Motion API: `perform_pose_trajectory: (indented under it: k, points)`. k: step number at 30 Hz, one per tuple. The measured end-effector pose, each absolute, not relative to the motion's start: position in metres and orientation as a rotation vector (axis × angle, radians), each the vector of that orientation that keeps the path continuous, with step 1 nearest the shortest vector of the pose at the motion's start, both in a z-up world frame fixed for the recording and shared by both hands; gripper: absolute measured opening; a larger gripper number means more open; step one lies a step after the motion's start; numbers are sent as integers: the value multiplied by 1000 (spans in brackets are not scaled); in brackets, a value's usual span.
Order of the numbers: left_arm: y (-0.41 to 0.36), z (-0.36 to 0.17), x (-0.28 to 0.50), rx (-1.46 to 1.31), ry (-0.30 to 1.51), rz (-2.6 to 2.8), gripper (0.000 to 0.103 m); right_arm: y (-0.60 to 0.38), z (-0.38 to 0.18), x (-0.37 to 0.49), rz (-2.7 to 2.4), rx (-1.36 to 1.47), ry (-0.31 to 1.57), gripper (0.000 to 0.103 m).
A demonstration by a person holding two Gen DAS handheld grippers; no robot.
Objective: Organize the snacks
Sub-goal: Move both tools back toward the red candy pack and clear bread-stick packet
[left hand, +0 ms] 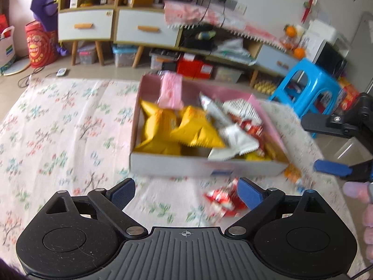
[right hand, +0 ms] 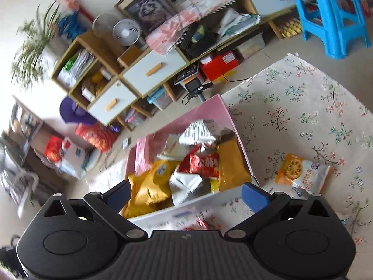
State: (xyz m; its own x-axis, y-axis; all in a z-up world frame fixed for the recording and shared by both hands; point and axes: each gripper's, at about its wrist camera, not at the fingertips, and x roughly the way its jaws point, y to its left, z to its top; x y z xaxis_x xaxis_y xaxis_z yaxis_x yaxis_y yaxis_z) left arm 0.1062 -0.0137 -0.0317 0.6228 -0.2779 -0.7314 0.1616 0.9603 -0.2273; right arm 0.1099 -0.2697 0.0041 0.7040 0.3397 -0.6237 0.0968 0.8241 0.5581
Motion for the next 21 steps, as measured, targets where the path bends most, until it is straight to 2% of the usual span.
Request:
perform_pose_trajectory:
  k: [21]
  points:
    - [8,-71,61,-67,866,-284,96,-254,-29,62,153,108,806,93]
